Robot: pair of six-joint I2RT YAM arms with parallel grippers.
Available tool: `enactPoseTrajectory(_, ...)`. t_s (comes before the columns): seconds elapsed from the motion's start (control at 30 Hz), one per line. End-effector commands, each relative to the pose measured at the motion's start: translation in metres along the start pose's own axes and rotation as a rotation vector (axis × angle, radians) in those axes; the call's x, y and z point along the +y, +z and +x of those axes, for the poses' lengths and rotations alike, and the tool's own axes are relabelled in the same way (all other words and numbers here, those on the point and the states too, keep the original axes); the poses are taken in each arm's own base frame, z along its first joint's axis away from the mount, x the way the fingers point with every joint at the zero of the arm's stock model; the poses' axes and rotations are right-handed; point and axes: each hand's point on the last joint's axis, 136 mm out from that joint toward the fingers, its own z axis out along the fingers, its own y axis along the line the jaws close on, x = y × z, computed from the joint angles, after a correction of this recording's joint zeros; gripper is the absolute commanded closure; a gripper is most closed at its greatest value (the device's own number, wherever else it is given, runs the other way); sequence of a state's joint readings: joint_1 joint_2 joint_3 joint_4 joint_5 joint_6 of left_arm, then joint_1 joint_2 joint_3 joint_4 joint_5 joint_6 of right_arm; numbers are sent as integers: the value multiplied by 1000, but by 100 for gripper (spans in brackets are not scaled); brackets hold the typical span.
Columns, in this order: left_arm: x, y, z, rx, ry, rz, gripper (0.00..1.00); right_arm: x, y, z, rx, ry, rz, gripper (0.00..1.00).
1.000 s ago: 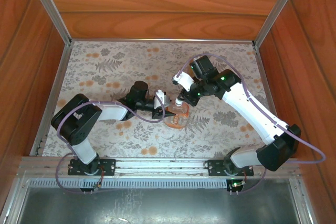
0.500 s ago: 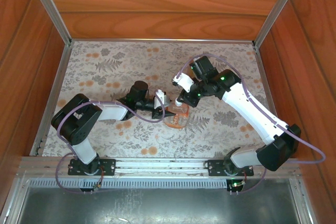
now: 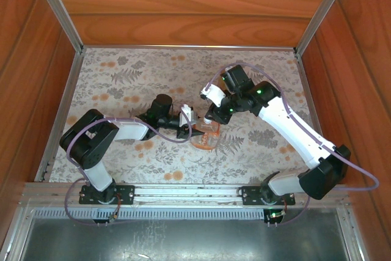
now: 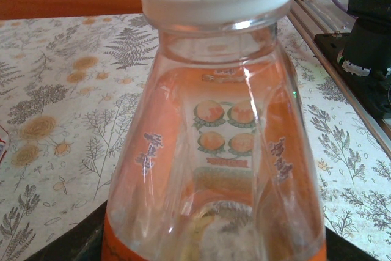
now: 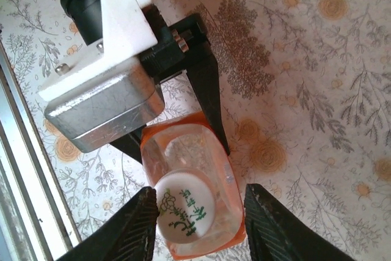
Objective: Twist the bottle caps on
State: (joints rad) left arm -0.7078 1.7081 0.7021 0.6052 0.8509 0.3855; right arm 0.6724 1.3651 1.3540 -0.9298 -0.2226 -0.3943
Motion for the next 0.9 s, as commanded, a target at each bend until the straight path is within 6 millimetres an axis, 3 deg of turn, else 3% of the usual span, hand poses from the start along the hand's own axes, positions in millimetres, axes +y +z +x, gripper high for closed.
enactPoseTrajectory(0.0,-26,-1,68,189,-238,61,48,3,-12,-12,-91,20,6,49)
enactPoseTrajectory(0.07,-26,-1,69,192,-236,57,48,-2,-14,-19,-144,62,38,42)
enactPoseTrajectory(0.2,-25,-2,69,196,-229,48,48,-13,-21,-24,-233,262,94,40)
enactPoseTrajectory(0.47,-24,-3,70,199,-226,41,48,-7,-10,-4,-269,680,33,67)
enactPoseTrajectory(0.67,-25,-2,70,197,-228,48,48,-2,-4,3,-253,674,8,67)
enactPoseTrajectory(0.87,-25,-2,72,201,-233,48,48,-8,-1,5,-220,657,31,76)
